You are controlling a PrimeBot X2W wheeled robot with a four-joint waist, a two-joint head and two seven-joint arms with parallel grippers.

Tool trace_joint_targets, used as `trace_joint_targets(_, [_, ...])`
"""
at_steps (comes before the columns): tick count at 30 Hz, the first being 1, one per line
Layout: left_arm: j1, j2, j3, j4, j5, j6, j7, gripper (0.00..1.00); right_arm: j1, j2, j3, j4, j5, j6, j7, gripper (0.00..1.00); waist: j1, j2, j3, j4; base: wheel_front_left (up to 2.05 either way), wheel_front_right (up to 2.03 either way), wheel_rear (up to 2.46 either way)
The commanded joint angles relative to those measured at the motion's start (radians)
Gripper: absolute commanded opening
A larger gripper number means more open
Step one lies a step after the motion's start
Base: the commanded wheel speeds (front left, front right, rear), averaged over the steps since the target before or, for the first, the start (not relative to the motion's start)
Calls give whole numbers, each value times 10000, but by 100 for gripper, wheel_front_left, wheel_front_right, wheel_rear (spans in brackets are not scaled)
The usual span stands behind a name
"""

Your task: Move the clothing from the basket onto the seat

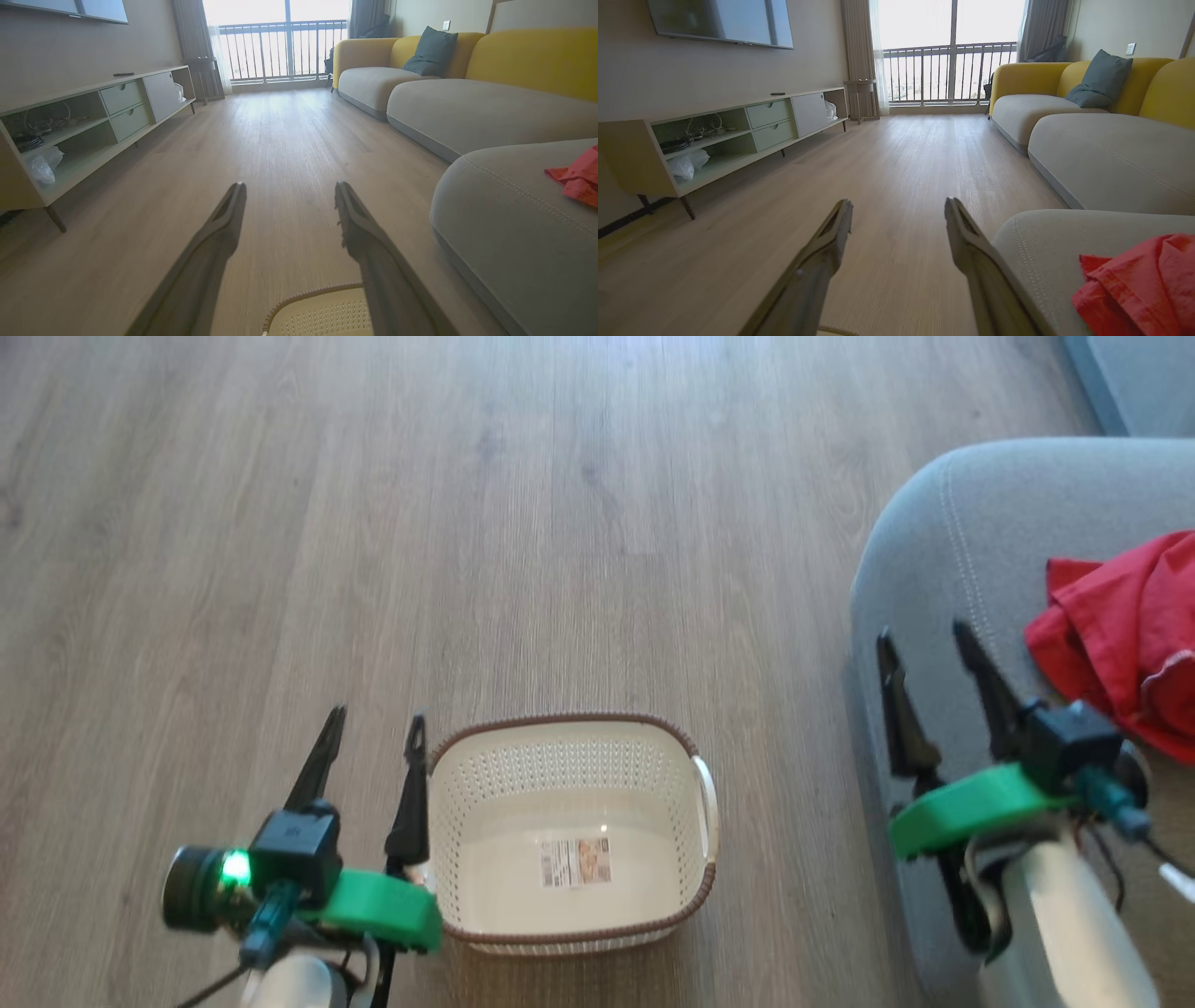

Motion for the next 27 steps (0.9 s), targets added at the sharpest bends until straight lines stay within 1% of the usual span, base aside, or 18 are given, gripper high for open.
trace_joint_targets(1, [121,-19,433,-149,-22,317,-49,100,181,98,303,-191,193,-4,-64,100,1,0,-206,9,0,0,0])
trace_joint_targets(4, [368,-19,503,28,-69,537,-49,100,670,149,228,-110,394,-4,-64,100,1,0,-305,30,0,0,0])
trace_joint_targets(8, [523,-19,612,278,-329,571,-49,100,1063,160,337,-56,629,-4,-64,100,1,0,-351,47,0,0,0])
trace_joint_targets(14, [654,-20,792,684,-547,361,-49,100,1352,164,543,39,841,-4,-64,100,1,0,-340,69,0,0,0])
trace_joint_targets(18, [647,-20,881,712,-463,461,-49,100,1330,164,534,3,875,-4,-64,100,1,0,-291,69,0,0,0])
trace_joint_targets(22, [617,-20,835,698,-406,448,-49,100,1294,165,528,-43,853,-4,-64,100,1,0,-212,70,0,0,0])
trace_joint_targets(27, [608,-20,884,682,-736,165,-49,100,1291,165,564,-35,770,-4,-64,100,1,0,-147,73,0,0,0])
